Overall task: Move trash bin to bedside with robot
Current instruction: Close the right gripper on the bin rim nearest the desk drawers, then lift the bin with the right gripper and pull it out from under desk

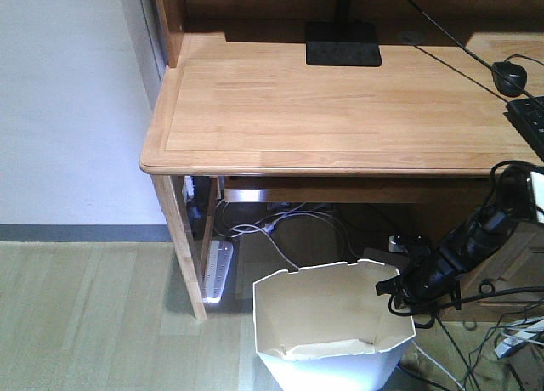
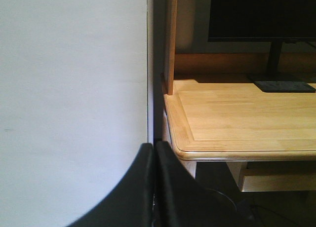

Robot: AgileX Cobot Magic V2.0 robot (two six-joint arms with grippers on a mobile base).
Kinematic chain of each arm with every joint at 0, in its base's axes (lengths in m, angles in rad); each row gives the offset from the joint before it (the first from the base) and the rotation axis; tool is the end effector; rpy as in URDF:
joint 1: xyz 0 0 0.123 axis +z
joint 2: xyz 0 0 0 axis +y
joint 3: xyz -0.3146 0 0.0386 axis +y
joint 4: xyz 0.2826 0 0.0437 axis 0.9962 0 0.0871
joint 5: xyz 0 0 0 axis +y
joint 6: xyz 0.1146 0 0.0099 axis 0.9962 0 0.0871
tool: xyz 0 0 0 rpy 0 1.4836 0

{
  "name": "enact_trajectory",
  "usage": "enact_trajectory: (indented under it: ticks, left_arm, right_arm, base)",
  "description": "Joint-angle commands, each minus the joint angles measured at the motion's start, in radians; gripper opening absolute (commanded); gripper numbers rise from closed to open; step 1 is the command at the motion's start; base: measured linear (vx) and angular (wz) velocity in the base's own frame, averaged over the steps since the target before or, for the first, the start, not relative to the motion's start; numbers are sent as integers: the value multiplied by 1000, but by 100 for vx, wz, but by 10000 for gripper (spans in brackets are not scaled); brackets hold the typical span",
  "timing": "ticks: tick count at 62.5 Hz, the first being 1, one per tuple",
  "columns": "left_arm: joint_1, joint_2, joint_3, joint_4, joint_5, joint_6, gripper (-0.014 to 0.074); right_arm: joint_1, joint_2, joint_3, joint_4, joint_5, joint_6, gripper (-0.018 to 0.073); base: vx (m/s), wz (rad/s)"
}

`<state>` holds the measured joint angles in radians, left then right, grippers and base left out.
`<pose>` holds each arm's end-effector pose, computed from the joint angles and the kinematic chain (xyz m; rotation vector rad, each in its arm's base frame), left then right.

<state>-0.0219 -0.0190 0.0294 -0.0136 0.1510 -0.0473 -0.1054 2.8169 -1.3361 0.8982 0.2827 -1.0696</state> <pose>0.0824 -0.0020 0.1877 -0.0304 1.6451 -0.0648 0.3797 -0.0148 -0.2030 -0.1324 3.0897 0.3382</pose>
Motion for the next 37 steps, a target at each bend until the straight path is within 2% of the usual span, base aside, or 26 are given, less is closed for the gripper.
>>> enact_trajectory:
  ticks: [1,12,17,31,37]
  left_arm:
    - [-5,-10,28,-4,-78,-9,-6]
    - [-5,-10,28,-4,-78,-9,-6]
    - [-5,-10,28,-4,-78,-9,-6]
    - [-5,-10,28,-4,-78,-9,-6]
    - [-5,-10,28,-4,-78,-9,-6]
  right_arm:
    - [-1,-154,67,175,102,-149,-7]
    - [-1,-300,223,353,91,-311,-7]
    - [-1,-362,289,396,86,-371,-7]
    - [-1,-535,429,409,9,-414,-6]
    - [-1,-596,458,408,29,-422,-5]
  base:
    - [0,0]
    - [0,0]
    - [0,0]
    - [0,0]
    - [0,0]
